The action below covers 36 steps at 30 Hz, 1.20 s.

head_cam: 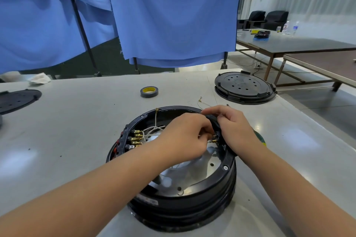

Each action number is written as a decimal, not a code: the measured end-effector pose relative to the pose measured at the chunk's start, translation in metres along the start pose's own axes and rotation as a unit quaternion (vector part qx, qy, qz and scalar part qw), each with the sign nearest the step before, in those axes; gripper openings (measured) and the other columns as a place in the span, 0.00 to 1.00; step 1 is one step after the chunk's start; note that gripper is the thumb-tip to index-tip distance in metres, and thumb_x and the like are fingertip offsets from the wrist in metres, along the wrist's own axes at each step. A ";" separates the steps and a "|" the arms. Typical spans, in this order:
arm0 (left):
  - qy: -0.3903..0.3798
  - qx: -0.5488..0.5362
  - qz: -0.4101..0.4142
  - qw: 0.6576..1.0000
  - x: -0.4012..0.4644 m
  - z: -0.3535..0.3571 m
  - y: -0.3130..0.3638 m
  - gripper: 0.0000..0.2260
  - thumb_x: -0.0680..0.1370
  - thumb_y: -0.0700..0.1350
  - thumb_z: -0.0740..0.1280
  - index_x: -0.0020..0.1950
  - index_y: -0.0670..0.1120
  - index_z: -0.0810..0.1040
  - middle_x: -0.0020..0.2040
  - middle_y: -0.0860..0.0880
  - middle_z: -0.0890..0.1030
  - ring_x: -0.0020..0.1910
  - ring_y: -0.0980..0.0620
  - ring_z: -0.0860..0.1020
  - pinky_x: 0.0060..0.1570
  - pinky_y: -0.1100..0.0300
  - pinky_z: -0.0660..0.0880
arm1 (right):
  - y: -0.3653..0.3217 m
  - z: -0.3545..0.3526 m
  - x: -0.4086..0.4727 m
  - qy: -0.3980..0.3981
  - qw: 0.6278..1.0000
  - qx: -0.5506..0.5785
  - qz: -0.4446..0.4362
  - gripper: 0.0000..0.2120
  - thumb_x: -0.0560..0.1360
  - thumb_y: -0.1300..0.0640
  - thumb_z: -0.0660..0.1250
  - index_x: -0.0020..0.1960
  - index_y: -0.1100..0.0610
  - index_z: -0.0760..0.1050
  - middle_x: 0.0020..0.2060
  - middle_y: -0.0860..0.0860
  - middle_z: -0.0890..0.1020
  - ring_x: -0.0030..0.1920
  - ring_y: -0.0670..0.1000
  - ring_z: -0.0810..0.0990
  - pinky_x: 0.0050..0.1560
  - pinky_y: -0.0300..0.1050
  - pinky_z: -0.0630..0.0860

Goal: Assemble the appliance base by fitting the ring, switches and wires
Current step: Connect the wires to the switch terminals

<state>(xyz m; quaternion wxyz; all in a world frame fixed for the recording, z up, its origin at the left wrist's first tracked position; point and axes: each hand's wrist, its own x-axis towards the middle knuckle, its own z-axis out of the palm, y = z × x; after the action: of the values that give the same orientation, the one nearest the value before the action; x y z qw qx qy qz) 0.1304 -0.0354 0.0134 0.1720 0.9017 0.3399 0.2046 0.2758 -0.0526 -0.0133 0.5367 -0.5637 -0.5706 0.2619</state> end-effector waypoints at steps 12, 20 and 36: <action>0.084 -0.054 -0.054 0.993 -0.012 -0.035 -0.025 0.12 0.74 0.61 0.65 0.46 0.56 0.82 0.45 0.59 0.80 0.47 0.62 0.77 0.51 0.60 0.75 | -0.008 -0.015 0.005 0.029 0.999 -0.005 0.039 0.14 0.77 0.63 0.61 0.47 0.47 0.80 0.43 0.47 0.84 0.43 0.48 0.82 0.42 0.38 0.80; 0.056 0.077 -0.168 0.981 -0.024 -0.046 -0.062 0.21 0.79 0.50 0.63 0.72 0.52 0.66 0.69 0.52 0.70 0.66 0.51 0.70 0.65 0.52 0.68 | 0.006 -0.040 0.055 -0.005 0.967 -0.246 0.063 0.06 0.76 0.58 0.65 0.49 0.50 0.80 0.46 0.46 0.81 0.46 0.45 0.78 0.45 0.41 0.72; 0.043 0.136 -0.152 0.978 -0.021 -0.039 -0.066 0.20 0.81 0.50 0.57 0.73 0.51 0.63 0.66 0.49 0.71 0.61 0.49 0.72 0.59 0.52 0.72 | 0.023 -0.013 0.090 -0.120 0.894 -0.411 0.132 0.04 0.73 0.61 0.68 0.42 0.57 0.81 0.43 0.53 0.83 0.44 0.50 0.78 0.48 0.44 0.77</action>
<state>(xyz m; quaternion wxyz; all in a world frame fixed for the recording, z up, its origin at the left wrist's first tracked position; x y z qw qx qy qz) 0.0612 0.0036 0.0113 0.0618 0.8449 0.5046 0.1663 0.3143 0.0315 -0.0016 0.1453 -0.7683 -0.6079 0.1381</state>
